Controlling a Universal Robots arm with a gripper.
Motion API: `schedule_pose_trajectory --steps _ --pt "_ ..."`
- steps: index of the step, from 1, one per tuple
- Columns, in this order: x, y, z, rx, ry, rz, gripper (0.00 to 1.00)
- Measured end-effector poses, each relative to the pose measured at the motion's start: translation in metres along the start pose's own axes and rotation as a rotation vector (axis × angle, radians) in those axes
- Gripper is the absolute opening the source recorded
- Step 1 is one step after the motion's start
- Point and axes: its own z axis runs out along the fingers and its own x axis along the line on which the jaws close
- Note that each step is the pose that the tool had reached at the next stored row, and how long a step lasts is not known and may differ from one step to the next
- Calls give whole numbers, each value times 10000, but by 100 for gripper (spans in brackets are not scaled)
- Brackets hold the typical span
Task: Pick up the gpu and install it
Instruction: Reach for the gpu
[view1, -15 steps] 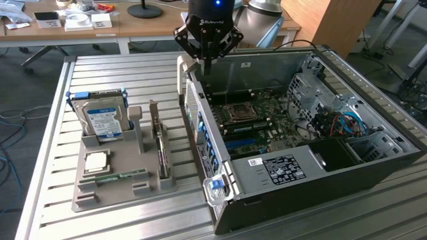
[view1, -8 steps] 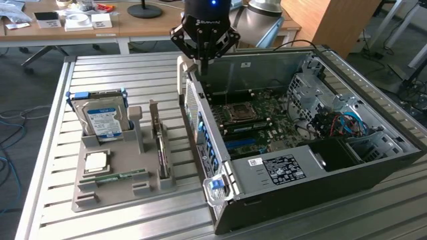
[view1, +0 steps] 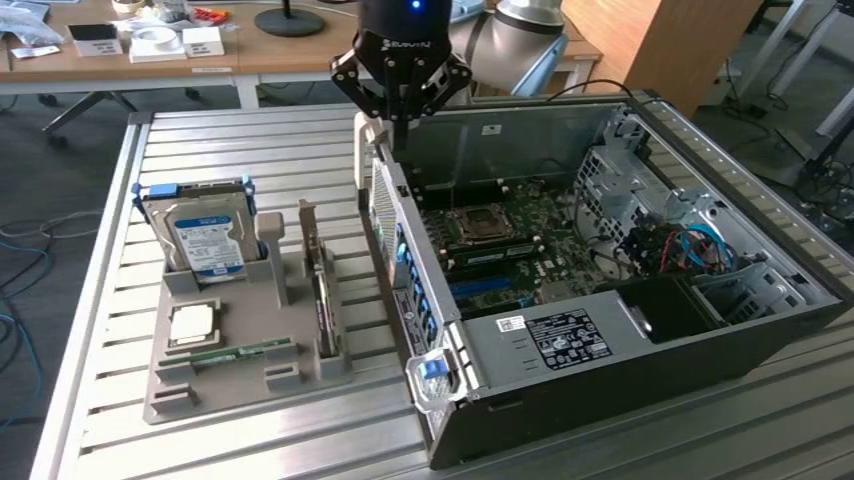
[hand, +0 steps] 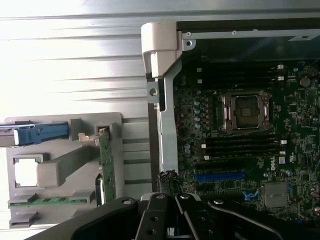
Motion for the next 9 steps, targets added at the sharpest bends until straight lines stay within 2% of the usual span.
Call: schedule_pose_trajectory --steps 9 --pt "81 -6 -2 -1 0 -1 11"
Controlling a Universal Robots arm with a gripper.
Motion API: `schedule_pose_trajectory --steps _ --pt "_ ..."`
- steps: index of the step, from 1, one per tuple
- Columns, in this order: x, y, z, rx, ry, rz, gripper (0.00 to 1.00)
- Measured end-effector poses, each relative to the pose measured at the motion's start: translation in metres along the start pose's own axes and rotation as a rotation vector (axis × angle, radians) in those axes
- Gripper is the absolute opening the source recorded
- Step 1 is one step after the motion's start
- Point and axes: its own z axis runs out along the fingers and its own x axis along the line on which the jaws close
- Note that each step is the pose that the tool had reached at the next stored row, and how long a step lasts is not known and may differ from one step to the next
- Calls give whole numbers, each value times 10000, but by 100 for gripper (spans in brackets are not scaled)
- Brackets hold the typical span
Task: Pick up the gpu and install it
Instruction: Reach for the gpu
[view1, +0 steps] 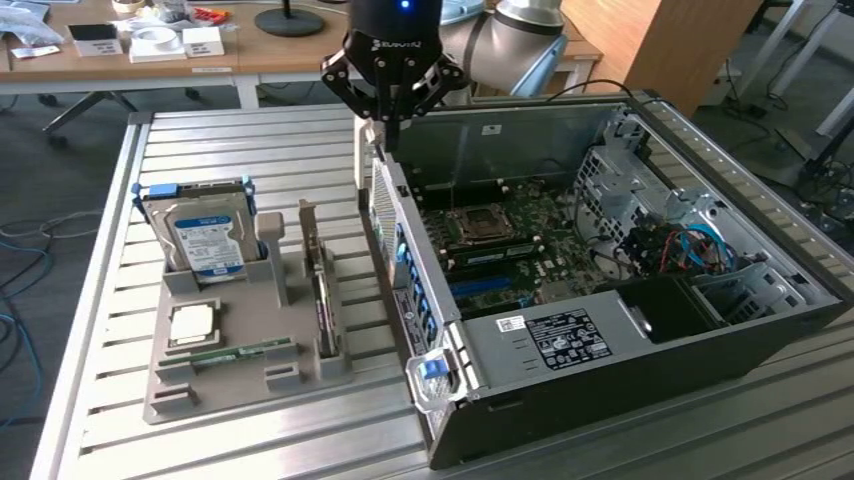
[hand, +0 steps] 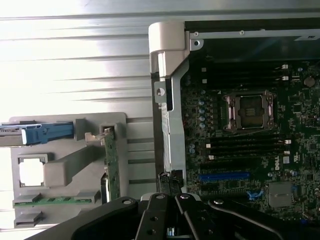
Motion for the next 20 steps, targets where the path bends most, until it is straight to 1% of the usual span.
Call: schedule_pose_trajectory --steps 5,15,20 --pt "41 -3 -2 1 1 0 11" --pt "81 -6 -3 1 1 0 11" --pt "133 -10 -4 0 0 0 11"
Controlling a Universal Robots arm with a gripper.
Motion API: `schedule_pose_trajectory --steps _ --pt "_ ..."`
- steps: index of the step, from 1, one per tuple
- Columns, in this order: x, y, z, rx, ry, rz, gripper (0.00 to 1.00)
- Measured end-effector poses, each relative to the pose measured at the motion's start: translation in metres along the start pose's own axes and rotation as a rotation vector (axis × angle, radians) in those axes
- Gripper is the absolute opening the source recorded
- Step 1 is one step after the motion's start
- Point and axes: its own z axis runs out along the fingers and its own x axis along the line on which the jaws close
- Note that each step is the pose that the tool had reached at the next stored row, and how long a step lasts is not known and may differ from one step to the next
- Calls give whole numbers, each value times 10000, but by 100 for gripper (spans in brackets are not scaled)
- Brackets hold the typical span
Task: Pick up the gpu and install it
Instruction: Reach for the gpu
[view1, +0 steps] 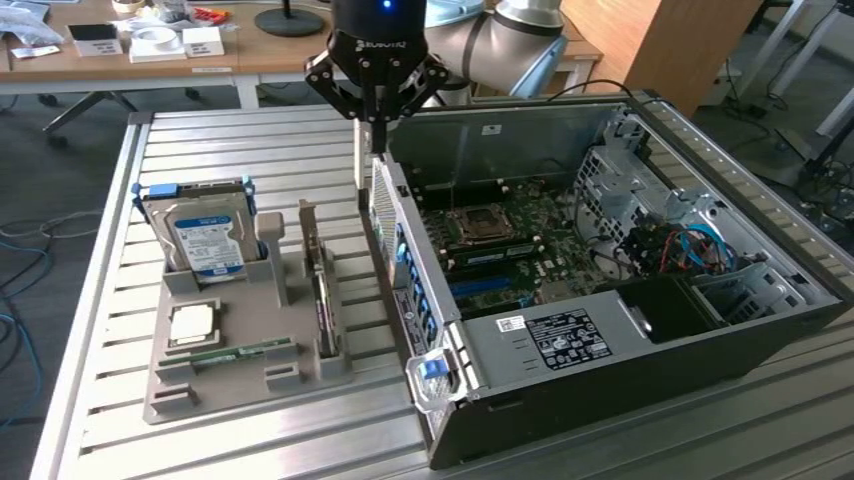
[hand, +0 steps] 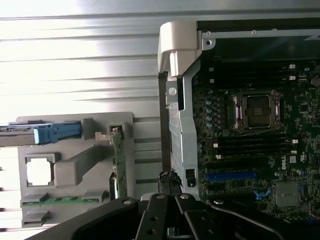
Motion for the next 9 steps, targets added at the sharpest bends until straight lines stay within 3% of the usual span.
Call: schedule_pose_trajectory --steps 9 --pt "98 -7 -3 1 0 0 11"
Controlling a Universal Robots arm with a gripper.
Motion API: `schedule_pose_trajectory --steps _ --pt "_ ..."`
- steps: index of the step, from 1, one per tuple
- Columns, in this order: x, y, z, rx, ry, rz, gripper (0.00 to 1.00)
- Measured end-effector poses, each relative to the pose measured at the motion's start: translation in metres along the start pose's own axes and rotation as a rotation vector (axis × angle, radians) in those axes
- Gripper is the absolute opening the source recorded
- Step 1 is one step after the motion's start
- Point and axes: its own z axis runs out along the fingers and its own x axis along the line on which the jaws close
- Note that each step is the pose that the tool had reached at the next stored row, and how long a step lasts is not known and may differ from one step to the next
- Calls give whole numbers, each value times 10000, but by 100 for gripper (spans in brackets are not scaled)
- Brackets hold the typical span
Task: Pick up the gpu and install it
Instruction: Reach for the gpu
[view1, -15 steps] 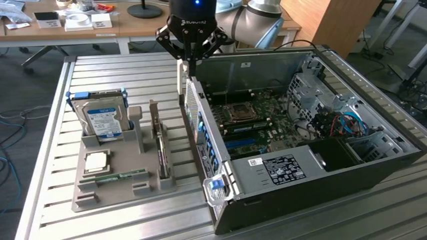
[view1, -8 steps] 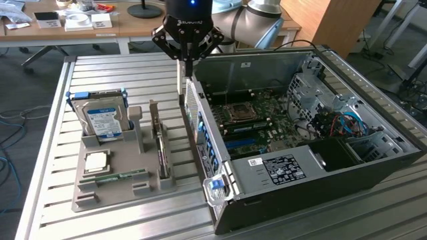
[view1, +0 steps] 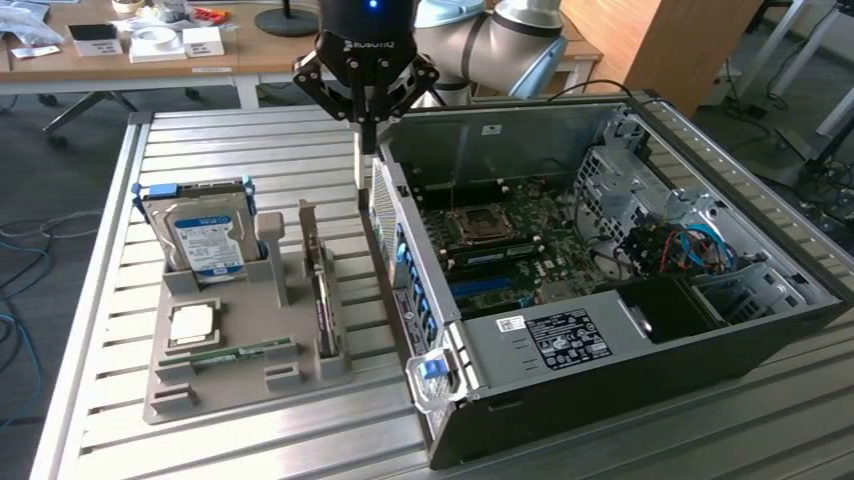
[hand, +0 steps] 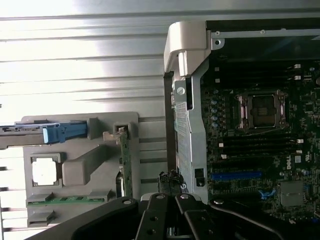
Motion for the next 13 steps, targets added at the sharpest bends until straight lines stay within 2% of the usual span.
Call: schedule_pose_trajectory --steps 13 --pt "30 -2 -1 0 0 0 11"
